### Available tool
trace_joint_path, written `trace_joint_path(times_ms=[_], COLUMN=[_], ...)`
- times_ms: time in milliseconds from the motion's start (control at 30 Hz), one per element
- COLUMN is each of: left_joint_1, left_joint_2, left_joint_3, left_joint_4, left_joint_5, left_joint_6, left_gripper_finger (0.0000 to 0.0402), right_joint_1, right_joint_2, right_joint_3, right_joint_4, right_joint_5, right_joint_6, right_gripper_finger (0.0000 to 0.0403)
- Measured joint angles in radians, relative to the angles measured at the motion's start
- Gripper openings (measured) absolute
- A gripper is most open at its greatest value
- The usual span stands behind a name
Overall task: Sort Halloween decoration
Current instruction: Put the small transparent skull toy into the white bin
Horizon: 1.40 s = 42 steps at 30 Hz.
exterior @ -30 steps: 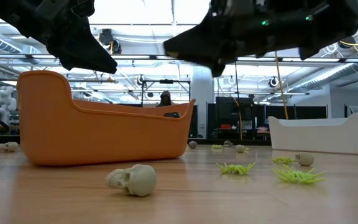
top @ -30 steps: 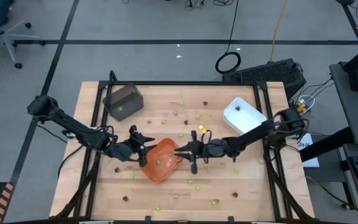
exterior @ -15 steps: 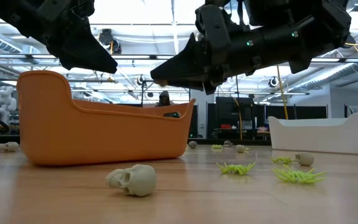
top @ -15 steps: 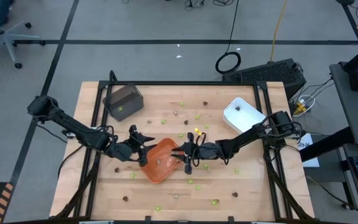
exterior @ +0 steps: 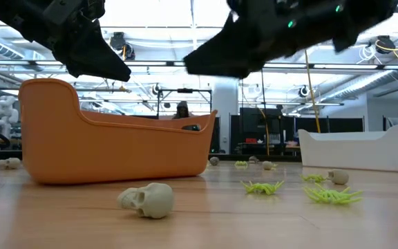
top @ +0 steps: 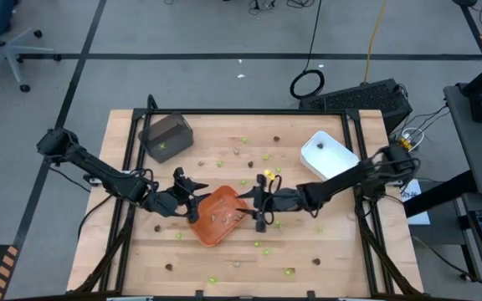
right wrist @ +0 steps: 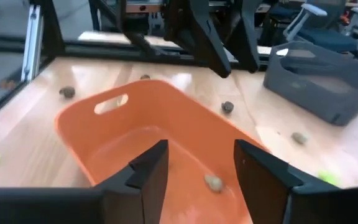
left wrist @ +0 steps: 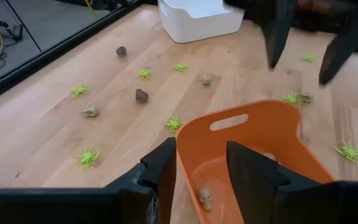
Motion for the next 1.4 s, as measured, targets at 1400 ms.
trace_joint_path(times_ms=[1400], left_joint_1=[0.000], left_joint_2=[0.000], left_joint_3=[0.000], left_joint_4=[-0.009], left_joint_5=[-0.008], left_joint_6=[0.003], left_gripper_finger=[0.0144], right_joint_1=[-0.400], right_joint_2=[0.001], right_joint_3=[-0.001], right_joint_4=[-0.405], right_joint_5=[-0.248], right_joint_6=[-0.070], right_gripper_finger=[0.0178])
